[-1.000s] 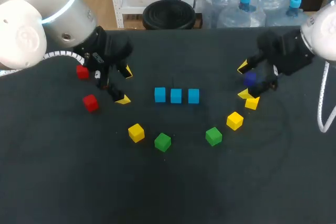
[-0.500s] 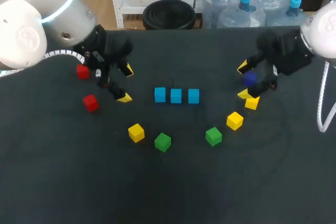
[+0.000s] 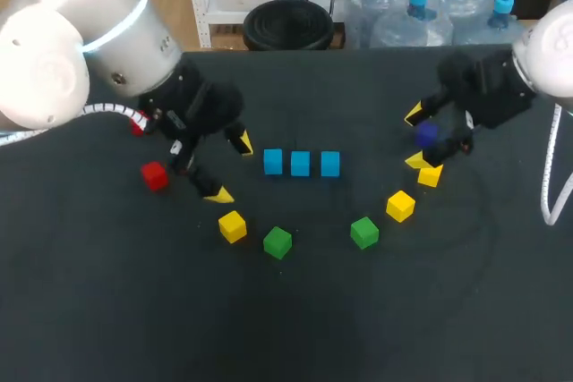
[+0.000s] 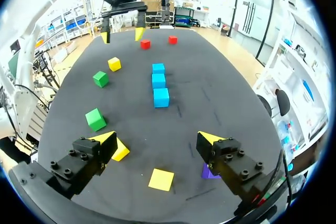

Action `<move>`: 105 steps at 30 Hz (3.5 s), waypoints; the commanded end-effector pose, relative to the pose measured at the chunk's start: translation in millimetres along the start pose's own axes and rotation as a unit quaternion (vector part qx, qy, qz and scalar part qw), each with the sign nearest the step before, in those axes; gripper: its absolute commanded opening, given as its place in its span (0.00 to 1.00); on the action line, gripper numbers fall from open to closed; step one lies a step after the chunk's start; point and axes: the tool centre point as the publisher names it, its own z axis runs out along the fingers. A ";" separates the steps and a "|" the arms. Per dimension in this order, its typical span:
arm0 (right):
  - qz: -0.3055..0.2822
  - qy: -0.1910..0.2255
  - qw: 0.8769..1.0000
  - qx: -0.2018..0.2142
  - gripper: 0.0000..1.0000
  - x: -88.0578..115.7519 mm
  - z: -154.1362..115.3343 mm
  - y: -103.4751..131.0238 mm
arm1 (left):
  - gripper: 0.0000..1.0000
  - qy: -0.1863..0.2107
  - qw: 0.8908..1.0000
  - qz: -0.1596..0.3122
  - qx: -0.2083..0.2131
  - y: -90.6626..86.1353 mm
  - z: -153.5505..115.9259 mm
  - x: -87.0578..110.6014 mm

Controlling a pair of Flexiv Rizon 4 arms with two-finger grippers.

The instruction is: Place the blue cubes, place green cubes on the blue cubes, place the yellow cubes on the green cubes, then place the red cubes on the yellow cubes, and place purple cube on the red cubes.

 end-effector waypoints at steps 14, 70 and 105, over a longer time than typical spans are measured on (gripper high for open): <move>0.000 -0.001 1.000 -0.001 1.00 0.4 0.6 -0.7 | 1.00 -0.026 0.996 0.076 0.043 -46.3 23.2 -14.2; 0.000 -0.001 1.000 -0.001 1.00 0.4 0.6 -0.7 | 0.68 -0.045 0.986 0.128 0.093 -36.3 88.4 -25.6; 0.000 -0.001 1.000 -0.001 1.00 0.4 0.6 -0.7 | 0.00 -0.028 0.994 0.090 0.061 -24.7 75.4 -31.6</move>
